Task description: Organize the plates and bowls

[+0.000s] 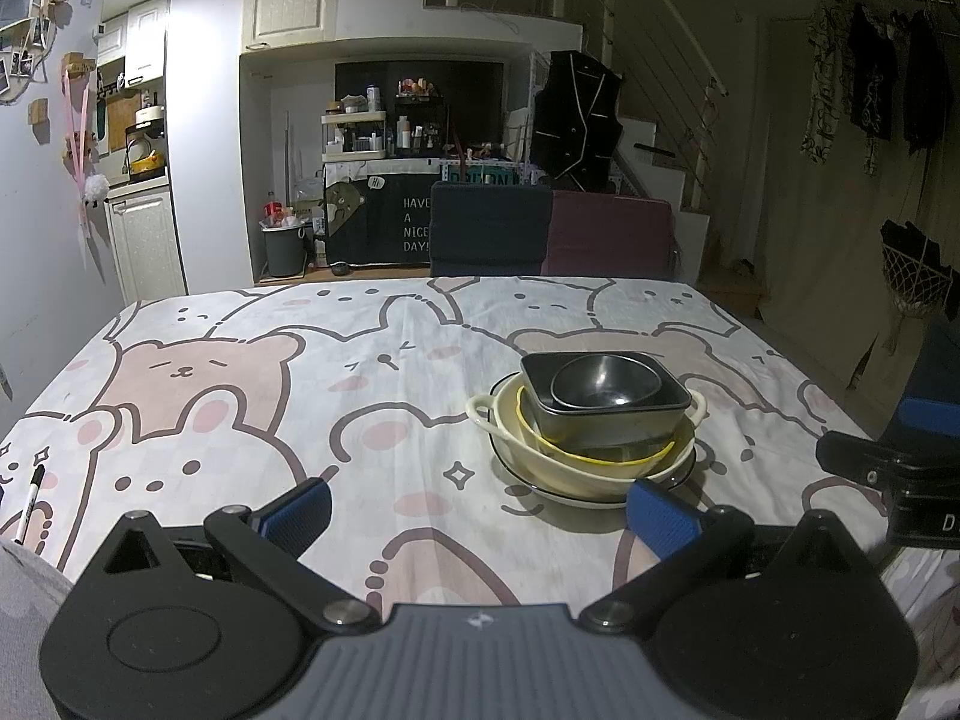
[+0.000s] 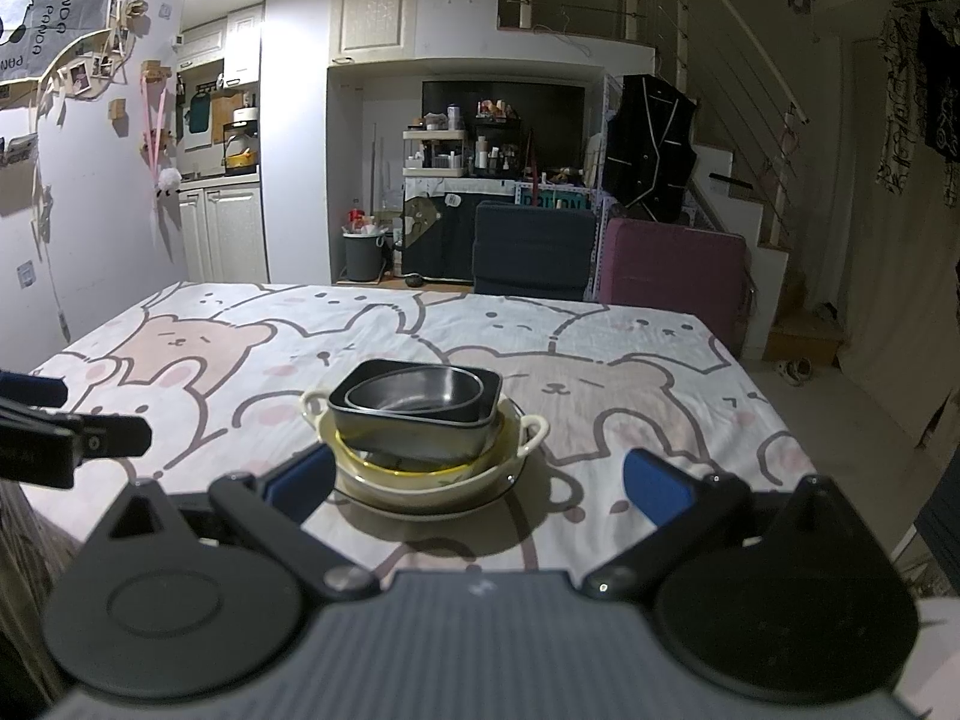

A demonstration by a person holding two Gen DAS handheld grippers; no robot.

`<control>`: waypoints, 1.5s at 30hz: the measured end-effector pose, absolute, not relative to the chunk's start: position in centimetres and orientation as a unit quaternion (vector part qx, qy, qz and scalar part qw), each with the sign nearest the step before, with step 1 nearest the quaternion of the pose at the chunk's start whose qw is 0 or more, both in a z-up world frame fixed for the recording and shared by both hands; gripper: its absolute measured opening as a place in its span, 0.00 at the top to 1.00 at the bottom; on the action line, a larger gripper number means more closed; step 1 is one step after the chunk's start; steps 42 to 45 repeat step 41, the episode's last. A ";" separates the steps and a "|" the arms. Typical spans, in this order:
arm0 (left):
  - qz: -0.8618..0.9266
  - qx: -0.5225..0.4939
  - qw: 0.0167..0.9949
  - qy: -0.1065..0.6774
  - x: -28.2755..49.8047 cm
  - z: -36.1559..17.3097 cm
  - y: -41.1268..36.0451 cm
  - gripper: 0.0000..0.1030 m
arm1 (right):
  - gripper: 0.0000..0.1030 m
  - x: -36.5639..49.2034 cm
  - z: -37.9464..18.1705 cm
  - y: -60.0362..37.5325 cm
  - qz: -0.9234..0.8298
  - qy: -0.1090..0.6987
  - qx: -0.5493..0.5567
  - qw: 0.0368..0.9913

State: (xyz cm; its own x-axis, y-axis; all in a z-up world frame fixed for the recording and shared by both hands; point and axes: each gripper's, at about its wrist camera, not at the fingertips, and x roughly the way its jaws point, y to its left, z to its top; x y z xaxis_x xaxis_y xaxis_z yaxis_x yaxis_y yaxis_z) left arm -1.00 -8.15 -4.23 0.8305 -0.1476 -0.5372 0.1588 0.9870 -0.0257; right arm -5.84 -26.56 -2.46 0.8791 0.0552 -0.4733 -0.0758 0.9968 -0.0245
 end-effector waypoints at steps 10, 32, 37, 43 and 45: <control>-0.080 0.010 0.957 0.280 -1.0 -4.2 -8.1 0.00 | 0.00 -5.8 -2.5 -26.4 0.033 0.243 -0.021 0.969; -0.080 0.010 0.957 0.280 -1.0 -4.3 -8.1 0.00 | 0.00 -5.7 -2.5 -26.6 0.034 0.242 -0.020 0.969; -0.080 0.010 0.957 0.280 -1.0 -4.3 -8.1 0.00 | 0.00 -5.6 -2.6 -26.7 0.035 0.241 -0.019 0.970; -0.080 0.010 0.957 0.280 -1.0 -4.3 -8.1 0.00 | 0.00 -5.6 -2.6 -26.8 0.035 0.241 -0.019 0.970; -0.080 0.010 0.957 0.280 -1.0 -4.3 -8.1 0.00 | 0.00 -5.6 -2.6 -26.8 0.035 0.241 -0.019 0.970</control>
